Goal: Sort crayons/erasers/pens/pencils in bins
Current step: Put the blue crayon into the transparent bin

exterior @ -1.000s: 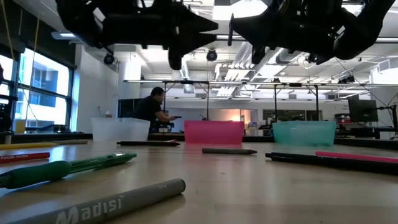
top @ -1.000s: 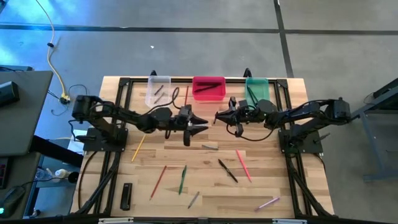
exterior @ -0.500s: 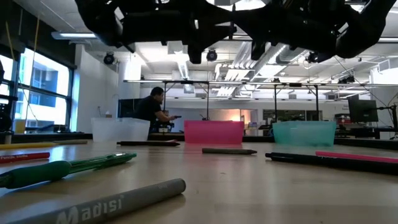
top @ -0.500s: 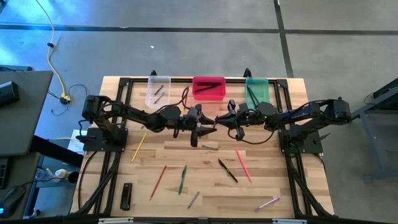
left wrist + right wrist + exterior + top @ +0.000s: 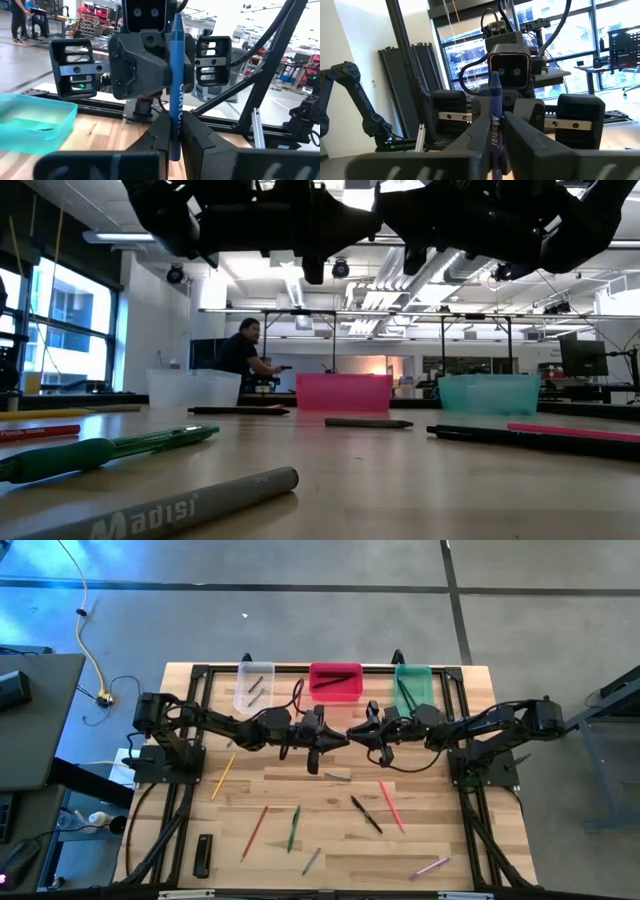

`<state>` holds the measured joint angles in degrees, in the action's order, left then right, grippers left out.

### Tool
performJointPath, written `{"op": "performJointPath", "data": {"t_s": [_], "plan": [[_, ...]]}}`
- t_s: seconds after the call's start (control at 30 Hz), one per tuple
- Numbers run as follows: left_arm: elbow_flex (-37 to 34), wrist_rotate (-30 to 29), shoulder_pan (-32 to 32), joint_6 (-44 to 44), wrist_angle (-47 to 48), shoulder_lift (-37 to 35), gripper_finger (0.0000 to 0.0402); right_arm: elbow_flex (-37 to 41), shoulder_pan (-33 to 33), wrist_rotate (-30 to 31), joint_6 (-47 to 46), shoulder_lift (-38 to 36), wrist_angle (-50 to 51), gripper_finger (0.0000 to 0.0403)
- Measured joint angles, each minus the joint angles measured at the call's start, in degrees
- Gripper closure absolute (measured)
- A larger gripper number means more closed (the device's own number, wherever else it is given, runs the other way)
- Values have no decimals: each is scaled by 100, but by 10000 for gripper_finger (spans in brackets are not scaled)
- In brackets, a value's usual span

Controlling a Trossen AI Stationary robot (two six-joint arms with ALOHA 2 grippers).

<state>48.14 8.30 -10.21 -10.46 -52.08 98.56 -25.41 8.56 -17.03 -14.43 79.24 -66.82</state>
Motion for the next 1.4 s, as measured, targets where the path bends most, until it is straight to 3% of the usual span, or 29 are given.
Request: {"op": "performJointPath", "data": {"t_s": [0.37,0.6,0.83,1.17,1.4], "plan": [[2,0,-87,113,546,-292,394,0,49,6,182,-526,152,228],[2,-296,-102,473,1534,-849,395,0,172,24,828,-1450,1154,207],[-2,-852,-233,640,2913,-1668,395,0,271,241,1582,-2314,2935,248],[0,-1977,-746,162,5787,-2938,396,0,269,1413,1840,-2619,4712,390],[0,-2220,-1866,-398,7095,-3107,396,0,267,1536,1851,-2516,4833,388]]}}
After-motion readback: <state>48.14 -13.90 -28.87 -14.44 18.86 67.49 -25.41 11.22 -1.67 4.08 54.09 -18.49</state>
